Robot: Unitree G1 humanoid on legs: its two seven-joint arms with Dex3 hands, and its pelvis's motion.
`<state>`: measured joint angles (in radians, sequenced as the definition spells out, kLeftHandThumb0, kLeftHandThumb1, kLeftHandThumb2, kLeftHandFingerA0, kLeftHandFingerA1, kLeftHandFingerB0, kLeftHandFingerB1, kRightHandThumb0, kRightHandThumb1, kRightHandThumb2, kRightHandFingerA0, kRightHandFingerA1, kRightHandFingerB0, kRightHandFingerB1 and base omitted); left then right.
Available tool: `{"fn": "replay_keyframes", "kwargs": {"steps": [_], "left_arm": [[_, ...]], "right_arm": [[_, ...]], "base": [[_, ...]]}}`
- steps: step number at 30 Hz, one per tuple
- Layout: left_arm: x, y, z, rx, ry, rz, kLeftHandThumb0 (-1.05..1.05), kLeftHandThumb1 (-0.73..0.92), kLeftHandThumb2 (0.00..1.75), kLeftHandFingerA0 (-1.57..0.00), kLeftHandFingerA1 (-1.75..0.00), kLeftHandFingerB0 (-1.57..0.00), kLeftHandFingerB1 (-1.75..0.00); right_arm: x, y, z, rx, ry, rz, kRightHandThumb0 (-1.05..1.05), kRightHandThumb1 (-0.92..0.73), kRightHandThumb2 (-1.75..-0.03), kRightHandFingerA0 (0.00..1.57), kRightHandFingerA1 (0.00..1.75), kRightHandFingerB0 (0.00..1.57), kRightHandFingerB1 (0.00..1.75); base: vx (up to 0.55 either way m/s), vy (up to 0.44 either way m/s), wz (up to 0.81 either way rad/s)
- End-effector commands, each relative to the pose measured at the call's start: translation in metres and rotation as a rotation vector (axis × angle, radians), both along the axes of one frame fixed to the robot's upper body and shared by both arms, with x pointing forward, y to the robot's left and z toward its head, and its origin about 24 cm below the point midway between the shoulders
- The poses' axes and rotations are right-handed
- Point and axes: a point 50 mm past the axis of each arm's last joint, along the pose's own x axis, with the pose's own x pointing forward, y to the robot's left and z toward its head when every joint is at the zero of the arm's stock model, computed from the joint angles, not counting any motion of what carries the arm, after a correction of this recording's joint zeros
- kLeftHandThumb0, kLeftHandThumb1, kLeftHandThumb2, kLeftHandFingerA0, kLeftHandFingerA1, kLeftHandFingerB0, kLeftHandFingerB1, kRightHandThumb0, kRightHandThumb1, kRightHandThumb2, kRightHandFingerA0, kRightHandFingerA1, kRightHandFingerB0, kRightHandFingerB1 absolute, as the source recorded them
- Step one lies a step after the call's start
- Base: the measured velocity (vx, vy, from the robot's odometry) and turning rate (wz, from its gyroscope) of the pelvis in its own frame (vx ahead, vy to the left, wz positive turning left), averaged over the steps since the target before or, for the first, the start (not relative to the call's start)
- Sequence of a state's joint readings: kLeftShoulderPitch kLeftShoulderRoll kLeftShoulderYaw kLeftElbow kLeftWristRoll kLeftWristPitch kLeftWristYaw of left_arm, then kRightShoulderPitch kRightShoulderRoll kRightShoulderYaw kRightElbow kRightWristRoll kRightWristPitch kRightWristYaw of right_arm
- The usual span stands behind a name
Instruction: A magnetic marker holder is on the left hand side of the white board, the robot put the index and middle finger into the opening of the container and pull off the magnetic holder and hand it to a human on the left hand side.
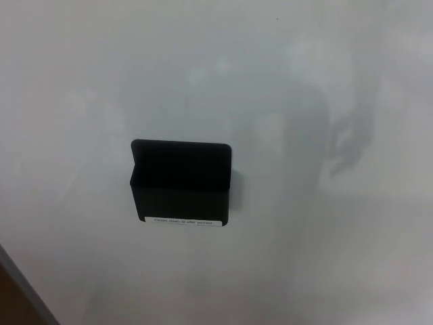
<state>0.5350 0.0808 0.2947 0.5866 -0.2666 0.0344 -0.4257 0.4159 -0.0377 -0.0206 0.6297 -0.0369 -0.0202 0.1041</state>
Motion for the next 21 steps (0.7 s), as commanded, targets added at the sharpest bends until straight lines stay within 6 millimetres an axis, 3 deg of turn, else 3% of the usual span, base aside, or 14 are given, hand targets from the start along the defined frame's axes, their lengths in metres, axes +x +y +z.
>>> {"fn": "replay_keyframes", "kwargs": {"steps": [1,2,3,4,5,9,10,11,13,16,17,21], "left_arm": [[-0.003,0.049,0.107,-0.346,-0.839,0.252,-0.67,0.68,0.62,-0.41,-0.35,-0.29,-0.32],[0.002,0.061,0.122,-0.275,-0.895,0.204,-0.72,0.60,0.92,-0.27,-0.46,-0.14,-0.42],[0.004,0.066,0.130,-0.238,-0.922,0.172,-0.72,0.60,0.92,-0.27,-0.46,-0.14,-0.42],[0.007,0.075,0.144,-0.172,-0.960,0.119,-0.69,0.72,0.63,-0.32,-0.32,-0.21,-0.29],[0.010,0.083,0.159,-0.109,-0.994,0.068,-0.69,0.72,0.63,-0.32,-0.32,-0.21,-0.29],[0.020,0.087,0.177,-0.106,-1.039,0.005,-0.66,0.69,0.61,-0.33,-0.32,-0.28,-0.31],[0.020,0.087,0.177,-0.106,-1.039,0.005,-0.66,0.69,0.61,-0.33,-0.32,-0.28,-0.31],[0.032,0.084,0.192,-0.001,-1.057,-0.073,-0.65,0.68,0.61,-0.31,-0.32,-0.25,-0.29],[0.039,0.081,0.203,0.144,-1.056,-0.147,-0.64,0.69,0.61,-0.31,-0.32,-0.24,-0.29],[0.042,0.077,0.211,0.196,-1.075,-0.184,-0.61,0.69,0.61,-0.29,-0.33,-0.24,-0.28],[0.046,0.076,0.219,0.269,-1.080,-0.222,-0.69,0.57,0.87,-0.28,-0.47,-0.15,-0.40],[0.063,0.072,0.252,0.510,-1.099,-0.396,-0.67,0.55,0.86,-0.29,-0.49,-0.12,-0.40]], "right_arm": [[0.047,0.080,0.052,0.751,-0.576,-0.183,-0.64,-0.71,-0.63,0.85,0.46,0.47,0.40],[0.048,0.080,0.053,0.755,-0.577,-0.185,-0.63,-0.72,-0.63,0.84,0.46,0.46,0.40],[0.049,0.079,0.054,0.754,-0.578,-0.184,-0.63,-0.72,-0.63,0.84,0.46,0.46,0.40],[0.050,0.078,0.055,0.760,-0.584,-0.184,-0.62,-0.72,-0.63,0.82,0.46,0.46,0.38],[0.051,0.078,0.056,0.770,-0.591,-0.184,-0.62,-0.72,-0.63,0.82,0.46,0.46,0.38],[0.058,0.077,0.061,0.774,-0.618,-0.192,-0.64,-0.69,-0.62,0.82,0.46,0.50,0.37],[0.058,0.077,0.061,0.774,-0.618,-0.192,-0.64,-0.69,-0.62,0.82,0.46,0.50,0.37],[0.067,0.075,0.069,0.780,-0.671,-0.169,-0.63,-0.70,-0.63,0.79,0.46,0.47,0.36],[0.075,0.076,0.076,0.774,-0.705,-0.139,-0.63,-0.70,-0.62,0.77,0.45,0.45,0.34],[0.079,0.079,0.079,0.780,-0.719,-0.125,-0.62,-0.70,-0.62,0.77,0.45,0.45,0.34],[0.082,0.080,0.080,0.785,-0.734,-0.104,-0.61,-0.72,-0.63,0.74,0.45,0.42,0.35],[0.086,0.086,0.082,0.789,-0.738,-0.073,-0.63,-0.73,-0.63,0.77,0.45,0.43,0.35]], "base": [[0.00,0.000,0.00],[0.00,0.000,0.00],[0.00,0.000,0.00],[0.00,0.000,0.00],[0.00,0.000,0.00],[0.00,0.000,0.00],[0.00,0.000,0.00],[0.00,0.000,0.00],[0.00,0.000,0.00],[0.00,0.000,0.00],[0.00,0.000,0.00],[0.00,0.000,0.00]]}}
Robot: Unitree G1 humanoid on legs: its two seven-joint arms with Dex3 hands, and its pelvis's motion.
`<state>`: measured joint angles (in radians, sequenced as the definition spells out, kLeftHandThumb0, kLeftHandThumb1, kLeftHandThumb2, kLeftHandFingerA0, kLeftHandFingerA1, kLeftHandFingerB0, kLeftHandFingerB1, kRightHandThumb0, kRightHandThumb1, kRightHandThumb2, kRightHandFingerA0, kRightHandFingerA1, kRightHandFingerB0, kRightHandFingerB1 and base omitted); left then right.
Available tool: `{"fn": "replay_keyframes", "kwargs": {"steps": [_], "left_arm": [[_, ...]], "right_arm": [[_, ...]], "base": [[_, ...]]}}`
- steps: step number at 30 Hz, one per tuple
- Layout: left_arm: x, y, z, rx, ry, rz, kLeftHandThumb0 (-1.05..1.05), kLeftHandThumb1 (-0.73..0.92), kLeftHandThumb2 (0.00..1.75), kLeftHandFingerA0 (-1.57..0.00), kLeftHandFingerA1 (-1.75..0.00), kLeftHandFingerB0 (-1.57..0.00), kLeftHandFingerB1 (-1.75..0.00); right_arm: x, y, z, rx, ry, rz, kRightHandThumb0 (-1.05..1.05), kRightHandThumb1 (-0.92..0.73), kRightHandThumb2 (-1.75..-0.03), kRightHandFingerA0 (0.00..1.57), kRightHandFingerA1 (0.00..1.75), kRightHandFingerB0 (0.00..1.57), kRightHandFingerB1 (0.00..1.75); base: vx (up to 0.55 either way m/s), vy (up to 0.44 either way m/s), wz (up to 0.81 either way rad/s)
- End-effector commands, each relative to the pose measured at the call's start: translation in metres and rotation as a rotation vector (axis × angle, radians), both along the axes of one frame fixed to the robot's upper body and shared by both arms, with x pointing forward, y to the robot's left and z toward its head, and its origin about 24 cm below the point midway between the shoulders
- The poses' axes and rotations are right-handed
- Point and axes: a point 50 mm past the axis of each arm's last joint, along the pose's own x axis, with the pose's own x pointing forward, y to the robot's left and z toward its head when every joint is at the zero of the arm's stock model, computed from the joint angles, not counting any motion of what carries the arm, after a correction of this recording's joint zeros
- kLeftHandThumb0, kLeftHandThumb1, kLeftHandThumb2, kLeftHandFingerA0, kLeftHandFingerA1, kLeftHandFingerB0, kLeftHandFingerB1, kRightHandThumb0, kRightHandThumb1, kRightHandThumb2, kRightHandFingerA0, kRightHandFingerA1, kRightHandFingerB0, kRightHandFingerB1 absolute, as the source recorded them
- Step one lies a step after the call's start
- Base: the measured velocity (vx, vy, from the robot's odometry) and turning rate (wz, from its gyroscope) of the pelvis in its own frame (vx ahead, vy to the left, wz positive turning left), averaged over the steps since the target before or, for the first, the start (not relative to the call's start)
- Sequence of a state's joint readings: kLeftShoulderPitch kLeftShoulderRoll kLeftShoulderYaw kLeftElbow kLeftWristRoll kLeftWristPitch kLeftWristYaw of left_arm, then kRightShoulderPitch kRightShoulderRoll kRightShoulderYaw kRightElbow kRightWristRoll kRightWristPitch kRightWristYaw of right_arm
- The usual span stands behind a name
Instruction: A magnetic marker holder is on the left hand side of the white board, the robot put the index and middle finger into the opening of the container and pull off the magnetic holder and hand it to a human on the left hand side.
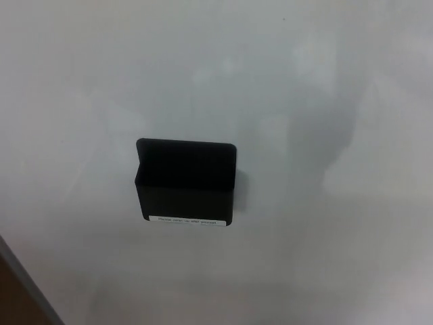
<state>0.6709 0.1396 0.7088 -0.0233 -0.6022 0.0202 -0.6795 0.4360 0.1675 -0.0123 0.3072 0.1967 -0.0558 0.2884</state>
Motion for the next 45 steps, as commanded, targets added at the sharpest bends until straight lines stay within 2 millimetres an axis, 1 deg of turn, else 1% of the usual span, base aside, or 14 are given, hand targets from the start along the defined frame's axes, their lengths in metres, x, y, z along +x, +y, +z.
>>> {"fn": "replay_keyframes", "kwargs": {"steps": [1,4,5,6,8,9,11,12,15,16,18,19,31,45], "left_arm": [[0.028,-0.006,0.110,0.444,-0.363,-0.309,-0.67,0.55,0.86,-0.29,-0.49,-0.12,-0.40],[0.041,-0.009,0.125,0.514,-0.365,-0.377,-0.61,0.52,0.80,-0.24,-0.48,-0.11,-0.41],[0.051,-0.011,0.136,0.645,-0.320,-0.428,-0.66,0.51,0.84,-0.32,-0.51,-0.13,-0.41],[0.059,-0.014,0.145,0.744,-0.278,-0.467,-0.68,0.48,0.81,-0.29,-0.49,-0.19,-0.42],[0.065,-0.017,0.151,0.802,-0.249,-0.492,-0.68,0.48,0.81,-0.29,-0.49,-0.19,-0.42],[0.077,-0.020,0.157,0.868,-0.229,-0.539,-0.69,0.56,0.58,-0.46,-0.52,-0.26,-0.35],[0.090,-0.023,0.162,0.943,-0.198,-0.592,-0.69,0.58,0.58,-0.51,-0.52,-0.28,-0.35],[0.099,-0.025,0.163,0.980,-0.157,-0.640,-0.75,0.48,0.80,-0.29,-0.53,-0.20,-0.42],[0.115,-0.026,0.163,1.030,-0.078,-0.718,-0.73,0.47,0.83,-0.43,-0.59,-0.17,-0.42],[0.123,-0.026,0.162,1.060,-0.044,-0.752,-0.73,0.47,0.79,-0.29,-0.52,-0.21,-0.43],[0.130,-0.027,0.161,1.088,-0.011,-0.784,-0.73,0.47,0.79,-0.29,-0.52,-0.21,-0.43],[0.136,-0.027,0.160,1.116,0.025,-0.816,-0.70,0.57,0.57,-0.27,-0.43,-0.25,-0.33],[0.164,-0.038,0.160,1.281,0.202,-0.926,-0.71,0.56,0.57,-0.21,-0.39,-0.24,-0.32],[0.172,-0.052,0.177,1.494,0.262,-0.966,-0.79,0.60,0.59,-0.20,-0.34,-0.21,-0.29]], "right_arm": [[0.025,0.021,0.039,0.331,-0.353,0.026,-0.63,-0.73,-0.63,0.77,0.45,0.43,0.35],[0.024,0.022,0.037,0.341,-0.347,0.020,-0.64,-0.71,-0.63,0.79,0.45,0.43,0.35],[0.021,0.022,0.036,0.346,-0.343,0.019,-0.63,-0.72,-0.62,0.79,0.46,0.42,0.36],[0.019,0.022,0.035,0.347,-0.338,0.020,-0.63,-0.72,-0.63,0.78,0.46,0.41,0.35],[0.017,0.022,0.034,0.347,-0.335,0.022,-0.63,-0.72,-0.63,0.78,0.46,0.41,0.35],[0.016,0.021,0.033,0.356,-0.323,0.018,-0.62,-0.72,-0.63,0.78,0.46,0.43,0.35],[0.013,0.022,0.032,0.368,-0.317,0.018,-0.62,-0.72,-0.63,0.77,0.46,0.43,0.35],[0.012,0.021,0.031,0.373,-0.318,0.020,-0.62,-0.72,-0.63,0.76,0.46,0.44,0.35],[0.011,0.021,0.031,0.372,-0.319,0.018,-0.62,-0.72,-0.63,0.77,0.46,0.44,0.36],[0.011,0.021,0.031,0.374,-0.321,0.019,-0.62,-0.72,-0.63,0.76,0.46,0.44,0.36],[0.011,0.021,0.031,0.380,-0.325,0.022,-0.62,-0.72,-0.63,0.76,0.46,0.44,0.36],[0.011,0.021,0.031,0.372,-0.327,0.024,-0.62,-0.72,-0.63,0.76,0.46,0.43,0.36],[0.004,0.022,0.027,0.394,-0.307,0.022,-0.62,-0.71,-0.63,0.76,0.45,0.47,0.36],[-0.006,0.022,0.023,0.382,-0.296,0.034,-0.60,-0.73,-0.63,0.74,0.46,0.45,0.38]], "base": [[0.00,0.000,0.00],[0.00,0.000,0.00],[0.00,0.000,0.00],[0.00,0.000,0.00],[0.00,0.000,0.00],[0.00,0.000,0.00],[0.00,0.000,0.00],[0.00,0.000,0.00],[0.00,0.000,0.00],[0.00,0.000,0.00],[0.00,0.000,0.00],[0.00,0.000,0.00],[0.00,0.000,0.00],[0.00,0.000,0.00]]}}
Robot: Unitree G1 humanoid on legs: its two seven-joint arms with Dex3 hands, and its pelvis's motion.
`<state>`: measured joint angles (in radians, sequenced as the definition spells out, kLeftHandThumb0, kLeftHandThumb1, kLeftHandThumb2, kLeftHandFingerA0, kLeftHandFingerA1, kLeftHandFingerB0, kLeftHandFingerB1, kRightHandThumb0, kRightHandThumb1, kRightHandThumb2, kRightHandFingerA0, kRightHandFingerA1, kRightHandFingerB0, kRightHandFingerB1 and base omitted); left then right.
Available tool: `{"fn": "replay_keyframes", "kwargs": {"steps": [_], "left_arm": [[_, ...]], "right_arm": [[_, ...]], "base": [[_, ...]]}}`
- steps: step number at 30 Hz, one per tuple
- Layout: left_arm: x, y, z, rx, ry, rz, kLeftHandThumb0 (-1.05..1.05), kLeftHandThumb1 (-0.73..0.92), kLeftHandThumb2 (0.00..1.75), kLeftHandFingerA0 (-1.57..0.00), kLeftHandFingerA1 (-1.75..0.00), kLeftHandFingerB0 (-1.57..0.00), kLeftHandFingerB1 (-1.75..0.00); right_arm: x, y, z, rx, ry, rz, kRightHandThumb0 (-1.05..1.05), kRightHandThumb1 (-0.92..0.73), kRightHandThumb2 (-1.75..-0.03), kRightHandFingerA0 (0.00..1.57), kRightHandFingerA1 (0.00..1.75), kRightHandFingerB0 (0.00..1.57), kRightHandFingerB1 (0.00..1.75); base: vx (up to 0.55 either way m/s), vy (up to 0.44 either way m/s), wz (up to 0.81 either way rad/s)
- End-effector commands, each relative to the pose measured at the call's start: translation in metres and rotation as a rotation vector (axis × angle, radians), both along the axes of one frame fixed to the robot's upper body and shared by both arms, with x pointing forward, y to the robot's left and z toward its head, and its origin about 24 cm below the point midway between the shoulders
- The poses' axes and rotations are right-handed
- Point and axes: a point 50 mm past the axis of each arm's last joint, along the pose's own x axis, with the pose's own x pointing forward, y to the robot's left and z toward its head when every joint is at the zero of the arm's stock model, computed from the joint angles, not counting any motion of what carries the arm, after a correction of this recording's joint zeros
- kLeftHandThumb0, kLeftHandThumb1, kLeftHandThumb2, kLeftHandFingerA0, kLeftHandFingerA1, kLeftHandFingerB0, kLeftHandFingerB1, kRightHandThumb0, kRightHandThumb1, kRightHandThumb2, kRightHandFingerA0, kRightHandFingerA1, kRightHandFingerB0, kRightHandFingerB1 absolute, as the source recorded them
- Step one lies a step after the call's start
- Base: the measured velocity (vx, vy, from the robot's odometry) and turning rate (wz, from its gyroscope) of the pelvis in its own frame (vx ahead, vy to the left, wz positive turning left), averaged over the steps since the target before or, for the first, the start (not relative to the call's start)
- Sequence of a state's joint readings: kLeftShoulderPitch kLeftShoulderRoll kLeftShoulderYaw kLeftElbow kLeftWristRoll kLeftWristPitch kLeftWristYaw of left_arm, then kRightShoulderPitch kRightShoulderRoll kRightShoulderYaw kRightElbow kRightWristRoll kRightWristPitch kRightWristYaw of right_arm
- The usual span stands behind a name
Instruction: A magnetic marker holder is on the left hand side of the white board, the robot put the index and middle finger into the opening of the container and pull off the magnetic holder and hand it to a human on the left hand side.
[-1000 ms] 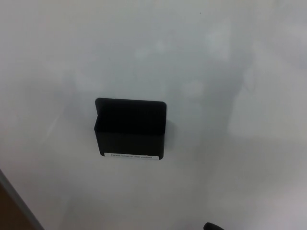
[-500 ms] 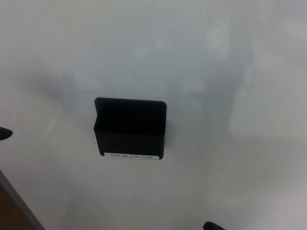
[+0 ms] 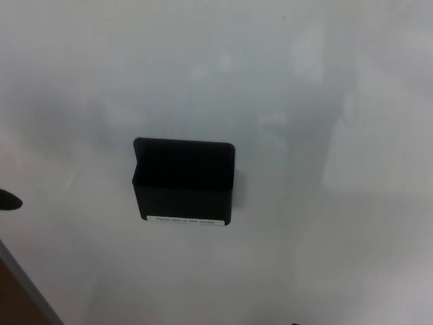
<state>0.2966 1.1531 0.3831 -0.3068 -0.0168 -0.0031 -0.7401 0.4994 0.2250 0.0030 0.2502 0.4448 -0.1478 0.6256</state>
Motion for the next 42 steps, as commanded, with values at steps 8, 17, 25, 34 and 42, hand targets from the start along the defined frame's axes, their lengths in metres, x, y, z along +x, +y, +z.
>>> {"fn": "replay_keyframes", "kwargs": {"steps": [8,17,25,34,42], "left_arm": [[0.013,-0.011,0.004,0.205,-0.025,-0.007,-0.77,0.63,0.60,-0.20,-0.32,-0.22,-0.29],[0.025,-0.028,-0.007,0.206,-0.027,-0.029,-0.73,0.62,0.60,-0.21,-0.31,-0.22,-0.29],[0.030,-0.050,-0.018,0.200,-0.033,-0.056,-0.76,0.64,0.59,-0.21,-0.30,-0.23,-0.28],[0.026,-0.056,-0.018,0.184,-0.048,-0.063,-0.74,0.64,0.60,-0.23,-0.31,-0.23,-0.29],[0.027,-0.058,-0.002,0.205,-0.091,-0.061,-0.77,0.65,0.60,-0.21,-0.30,-0.21,-0.28]], "right_arm": [[-0.003,0.006,-0.001,0.025,-0.022,-0.002,-0.62,-0.70,-0.62,0.80,0.45,0.51,0.40],[-0.004,0.008,-0.001,0.022,-0.014,0.005,-0.62,-0.70,-0.62,0.83,0.45,0.54,0.41],[-0.011,0.006,-0.004,0.018,-0.010,0.013,-0.63,-0.69,-0.62,0.80,0.45,0.55,0.41],[-0.019,0.005,-0.007,0.016,0.000,0.019,-0.62,-0.69,-0.63,0.80,0.45,0.59,0.41],[-0.021,0.004,-0.009,0.026,0.003,0.025,-0.62,-0.68,-0.62,0.80,0.45,0.59,0.41]], "base": [[0.00,0.000,0.00],[0.00,0.000,0.00],[0.00,0.000,0.00],[0.00,0.000,0.00],[0.00,0.000,0.00]]}}
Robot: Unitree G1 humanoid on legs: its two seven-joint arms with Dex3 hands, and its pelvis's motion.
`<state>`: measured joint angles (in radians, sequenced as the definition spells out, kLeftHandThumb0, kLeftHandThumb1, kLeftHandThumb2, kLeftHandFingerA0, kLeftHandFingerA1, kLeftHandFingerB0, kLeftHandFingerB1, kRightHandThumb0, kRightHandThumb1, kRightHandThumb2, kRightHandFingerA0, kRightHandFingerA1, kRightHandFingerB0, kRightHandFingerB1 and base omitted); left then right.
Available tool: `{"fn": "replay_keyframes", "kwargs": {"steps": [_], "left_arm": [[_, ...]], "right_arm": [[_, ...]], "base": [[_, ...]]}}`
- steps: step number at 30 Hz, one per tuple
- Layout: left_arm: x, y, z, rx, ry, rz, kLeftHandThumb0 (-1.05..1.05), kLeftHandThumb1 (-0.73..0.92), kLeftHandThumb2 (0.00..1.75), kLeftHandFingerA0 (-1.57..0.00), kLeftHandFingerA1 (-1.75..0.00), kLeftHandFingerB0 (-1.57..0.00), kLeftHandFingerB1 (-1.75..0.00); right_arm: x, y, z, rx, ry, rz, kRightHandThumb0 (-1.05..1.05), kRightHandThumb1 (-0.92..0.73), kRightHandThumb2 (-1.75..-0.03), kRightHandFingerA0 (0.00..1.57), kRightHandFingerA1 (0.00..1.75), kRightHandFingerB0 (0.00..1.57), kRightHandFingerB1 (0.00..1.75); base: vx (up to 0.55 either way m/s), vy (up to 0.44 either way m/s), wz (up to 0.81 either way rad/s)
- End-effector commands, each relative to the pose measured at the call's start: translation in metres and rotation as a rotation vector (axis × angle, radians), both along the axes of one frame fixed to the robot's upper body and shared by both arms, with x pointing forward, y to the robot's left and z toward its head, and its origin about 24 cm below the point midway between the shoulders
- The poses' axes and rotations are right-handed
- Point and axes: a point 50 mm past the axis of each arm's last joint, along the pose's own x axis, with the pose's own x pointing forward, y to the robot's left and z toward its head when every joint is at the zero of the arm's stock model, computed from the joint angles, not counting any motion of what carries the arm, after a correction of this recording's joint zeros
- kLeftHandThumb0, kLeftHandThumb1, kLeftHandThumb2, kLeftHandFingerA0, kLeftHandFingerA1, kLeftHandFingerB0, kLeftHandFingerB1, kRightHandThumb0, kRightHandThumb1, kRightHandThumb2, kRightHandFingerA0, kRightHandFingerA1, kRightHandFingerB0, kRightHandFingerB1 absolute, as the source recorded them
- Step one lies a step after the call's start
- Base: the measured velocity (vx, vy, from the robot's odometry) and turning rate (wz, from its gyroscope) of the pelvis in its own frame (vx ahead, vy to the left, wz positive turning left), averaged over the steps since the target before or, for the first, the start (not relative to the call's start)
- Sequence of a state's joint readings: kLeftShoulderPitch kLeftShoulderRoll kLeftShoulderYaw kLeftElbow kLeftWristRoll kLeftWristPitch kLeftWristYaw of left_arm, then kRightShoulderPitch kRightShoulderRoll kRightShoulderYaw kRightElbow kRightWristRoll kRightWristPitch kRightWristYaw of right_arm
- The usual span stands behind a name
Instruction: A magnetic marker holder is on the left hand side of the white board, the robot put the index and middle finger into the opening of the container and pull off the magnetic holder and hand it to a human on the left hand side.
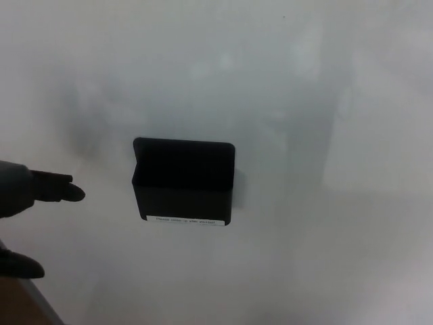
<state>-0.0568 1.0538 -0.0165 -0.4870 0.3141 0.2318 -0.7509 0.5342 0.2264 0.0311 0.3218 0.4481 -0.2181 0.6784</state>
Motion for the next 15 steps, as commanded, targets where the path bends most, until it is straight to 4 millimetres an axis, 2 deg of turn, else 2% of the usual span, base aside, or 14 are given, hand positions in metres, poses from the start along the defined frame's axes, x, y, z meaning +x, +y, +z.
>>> {"fn": "replay_keyframes", "kwargs": {"steps": [1,2,3,11,14,15], "left_arm": [[0.004,0.003,0.017,0.027,-0.048,0.040,-0.74,0.65,0.60,-0.21,-0.30,-0.21,-0.28],[0.005,0.003,0.018,0.026,-0.052,0.043,-0.74,0.65,0.60,-0.21,-0.30,-0.21,-0.28],[0.006,0.003,0.022,0.029,-0.055,0.044,-0.37,0.33,0.94,0.00,-0.47,0.00,-0.45],[0.017,-0.012,0.035,0.037,-0.104,0.021,-0.38,0.32,0.94,0.00,-0.47,0.00,-0.45],[0.019,-0.017,0.034,0.034,-0.104,0.017,-0.37,0.31,0.94,-0.01,-0.47,-0.01,-0.45],[0.021,-0.020,0.032,0.028,-0.100,0.013,-0.78,0.66,0.61,-0.19,-0.29,-0.20,-0.27]], "right_arm": [[-0.003,-0.003,-0.001,0.004,0.000,-0.007,-0.64,-0.67,-0.62,0.80,0.46,0.61,0.41],[-0.003,-0.003,-0.001,0.003,0.002,-0.008,-0.64,-0.67,-0.62,0.80,0.46,0.61,0.41],[-0.004,-0.002,-0.001,0.003,0.001,-0.006,-0.64,-0.68,-0.62,0.79,0.46,0.60,0.42],[-0.004,0.001,-0.001,0.005,-0.009,0.002,-0.63,-0.68,-0.62,0.79,0.47,0.61,0.43],[-0.003,0.002,0.000,0.009,-0.013,0.003,-0.63,-0.69,-0.62,0.80,0.47,0.63,0.43],[-0.002,0.002,0.000,0.008,-0.015,0.003,-0.63,-0.69,-0.62,0.82,0.46,0.63,0.43]], "base": [[0.00,0.000,0.00],[0.00,0.000,0.00],[0.00,0.000,0.00],[0.00,0.000,0.00],[0.00,0.000,0.00],[0.00,0.000,0.00]]}}
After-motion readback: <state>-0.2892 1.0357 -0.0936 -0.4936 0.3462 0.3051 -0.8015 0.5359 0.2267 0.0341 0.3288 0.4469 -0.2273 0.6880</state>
